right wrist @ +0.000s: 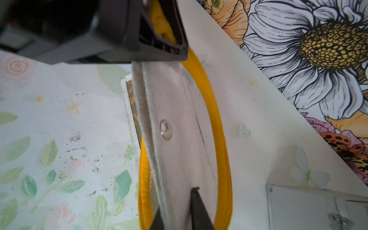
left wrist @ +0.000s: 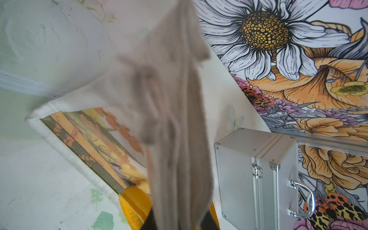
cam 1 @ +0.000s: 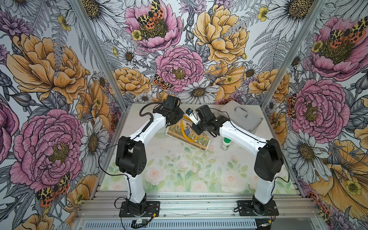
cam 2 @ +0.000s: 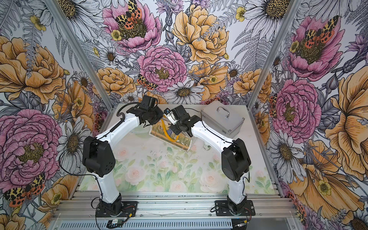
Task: Place the art knife into the pouch
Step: Close the pouch at the center of the board, then reset both arms
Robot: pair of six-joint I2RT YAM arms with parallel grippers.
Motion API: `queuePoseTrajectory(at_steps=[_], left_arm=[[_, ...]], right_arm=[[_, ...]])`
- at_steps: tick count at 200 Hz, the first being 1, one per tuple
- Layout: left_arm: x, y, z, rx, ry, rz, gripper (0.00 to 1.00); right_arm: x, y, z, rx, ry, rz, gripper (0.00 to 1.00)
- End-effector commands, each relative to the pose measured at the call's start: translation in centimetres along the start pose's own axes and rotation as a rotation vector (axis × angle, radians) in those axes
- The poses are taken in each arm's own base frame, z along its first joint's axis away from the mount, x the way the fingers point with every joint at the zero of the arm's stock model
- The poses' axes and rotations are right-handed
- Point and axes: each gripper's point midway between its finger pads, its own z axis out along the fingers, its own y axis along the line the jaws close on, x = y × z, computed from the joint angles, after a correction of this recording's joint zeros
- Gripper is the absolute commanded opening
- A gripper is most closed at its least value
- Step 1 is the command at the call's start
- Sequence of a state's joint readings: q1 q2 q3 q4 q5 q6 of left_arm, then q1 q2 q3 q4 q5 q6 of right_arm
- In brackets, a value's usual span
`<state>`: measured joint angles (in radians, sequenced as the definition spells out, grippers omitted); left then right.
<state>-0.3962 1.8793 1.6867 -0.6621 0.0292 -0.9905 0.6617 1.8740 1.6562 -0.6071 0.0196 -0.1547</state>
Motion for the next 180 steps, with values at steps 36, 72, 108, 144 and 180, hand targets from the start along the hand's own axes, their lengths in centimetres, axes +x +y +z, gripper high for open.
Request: queuePoseTrajectory(at_steps=[36,72,108,144,180], left_arm=[[-0.3,-2.2,-1.6,0.080,0.003,0.032,0.00],[-0.1,-2.4,-2.2,0.094,-0.006,0.015,0.00],[-0.2,-2.5,-3.5,0.116,-0.021,0.014,0.49],[-1.0,-2.8,-4.8,0.128,-0.059,0.045,0.82],[-2.2,-2.5,-5.9,0.139,-0.082,0.039,0.88]], right_arm=[[-1.5,-0.9,-1.0,0.041,-0.066,0.010,0.00],[-2.5,-2.6,-0.6,0.084,-0.076,-0.003,0.00],[-3.6,-3.3,-1.0,0.087,-0.103,-0.009,0.16],[-4.3,-3.0,-2.3,0.050,-0.140,-0.017,0.40],[-5.1,-3.0,-4.0,0.026,-0.180,-0.008,0.57]])
